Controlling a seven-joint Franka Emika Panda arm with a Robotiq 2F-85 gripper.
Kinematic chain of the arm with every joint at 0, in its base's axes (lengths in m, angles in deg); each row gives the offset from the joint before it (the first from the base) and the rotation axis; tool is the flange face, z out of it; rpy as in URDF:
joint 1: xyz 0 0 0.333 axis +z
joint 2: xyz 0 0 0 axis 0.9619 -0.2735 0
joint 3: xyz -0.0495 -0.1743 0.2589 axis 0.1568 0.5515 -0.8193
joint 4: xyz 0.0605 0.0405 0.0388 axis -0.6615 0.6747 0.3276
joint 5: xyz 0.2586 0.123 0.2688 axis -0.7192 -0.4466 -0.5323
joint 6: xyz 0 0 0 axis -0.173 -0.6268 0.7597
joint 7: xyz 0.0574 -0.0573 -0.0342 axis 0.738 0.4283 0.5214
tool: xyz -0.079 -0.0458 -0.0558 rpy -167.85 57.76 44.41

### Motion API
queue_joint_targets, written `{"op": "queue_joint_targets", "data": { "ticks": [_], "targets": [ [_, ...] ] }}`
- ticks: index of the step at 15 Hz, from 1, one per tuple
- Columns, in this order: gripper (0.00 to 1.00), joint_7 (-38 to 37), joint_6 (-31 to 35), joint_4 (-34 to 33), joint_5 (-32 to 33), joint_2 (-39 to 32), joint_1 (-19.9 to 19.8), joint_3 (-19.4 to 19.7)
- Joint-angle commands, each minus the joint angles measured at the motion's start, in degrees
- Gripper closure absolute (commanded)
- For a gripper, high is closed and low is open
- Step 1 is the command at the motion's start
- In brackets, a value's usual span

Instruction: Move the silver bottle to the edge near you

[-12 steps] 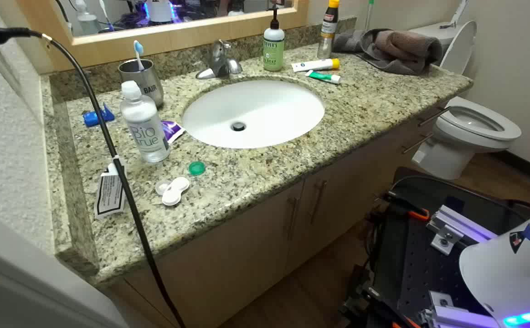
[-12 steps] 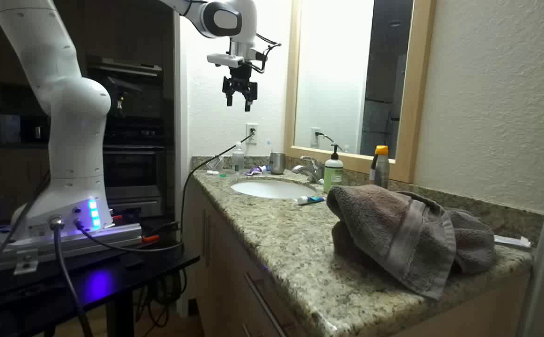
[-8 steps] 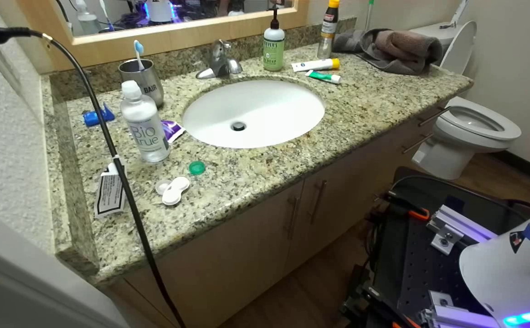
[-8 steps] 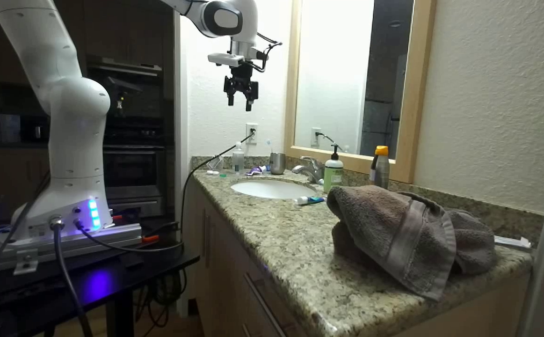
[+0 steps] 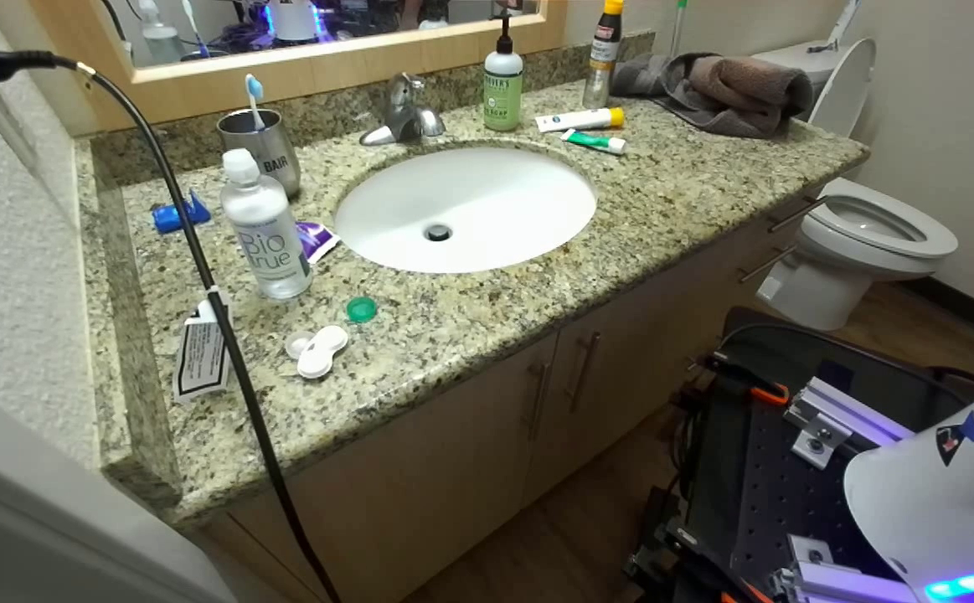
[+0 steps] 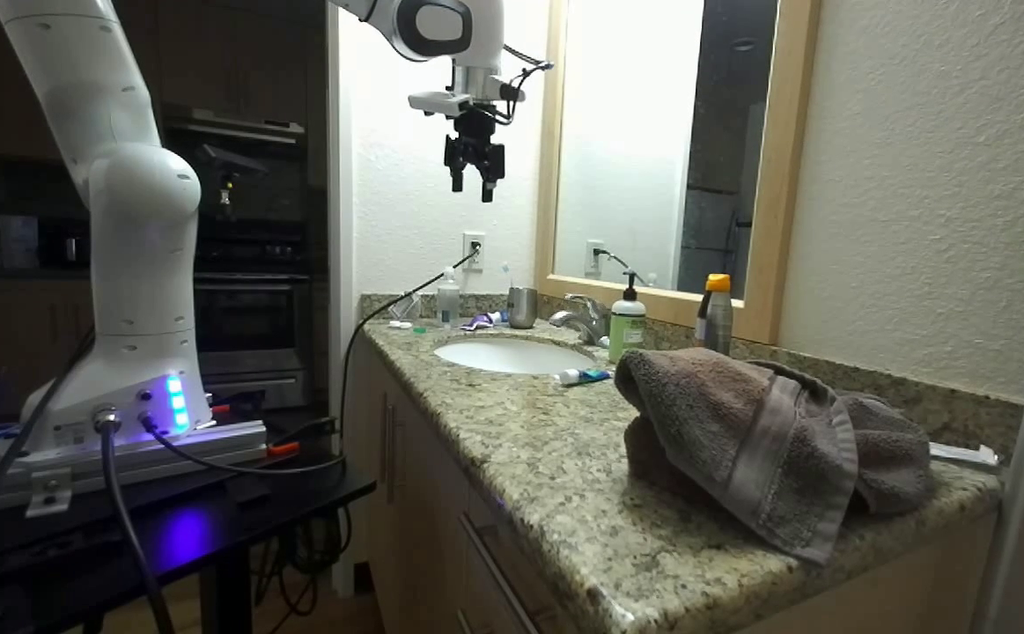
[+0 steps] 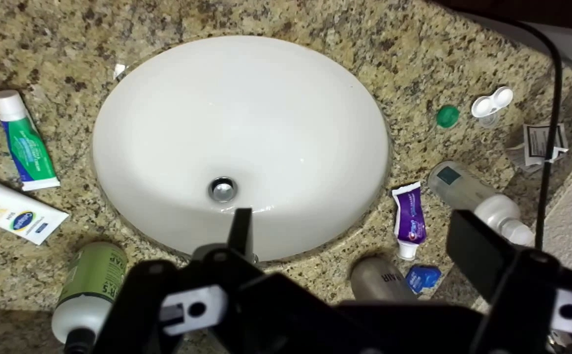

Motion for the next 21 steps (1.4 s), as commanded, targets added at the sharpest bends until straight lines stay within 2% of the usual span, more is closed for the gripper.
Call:
{"op": "queue_joint_targets", "data": {
  "ticks": [1,4,7,11,12,14,15,16,17,21],
  "targets": [
    [0.00,-7.45,8.52,-0.88,2.61,-6.49,-2.22,-3.77],
    [0.00,-14.47,17.28,-6.59,1.27,-15.57,-2.81,-3.92],
    [0.00,-22.66,19.77,-13.61,1.04,-22.58,-4.70,-3.90],
    [0.00,-33.61,15.31,-21.61,0.54,-27.16,-7.89,-3.30],
    [0.00,-30.03,18.65,-17.55,1.60,-25.12,-7.61,-4.39],
    [0.00,-32.51,17.16,-19.88,1.51,-26.18,-8.54,-4.17],
    [0.00,-31.31,16.66,-19.45,2.36,-25.80,-8.41,-4.39],
    [0.00,-34.65,16.49,-21.41,4.08,-27.68,-8.21,-3.99],
    [0.00,-38.88,13.10,-24.84,4.33,-29.90,-8.59,-3.44],
    [0.00,-48.35,8.23,-36.62,2.30,-36.88,-12.30,-1.24]
  ]
}}
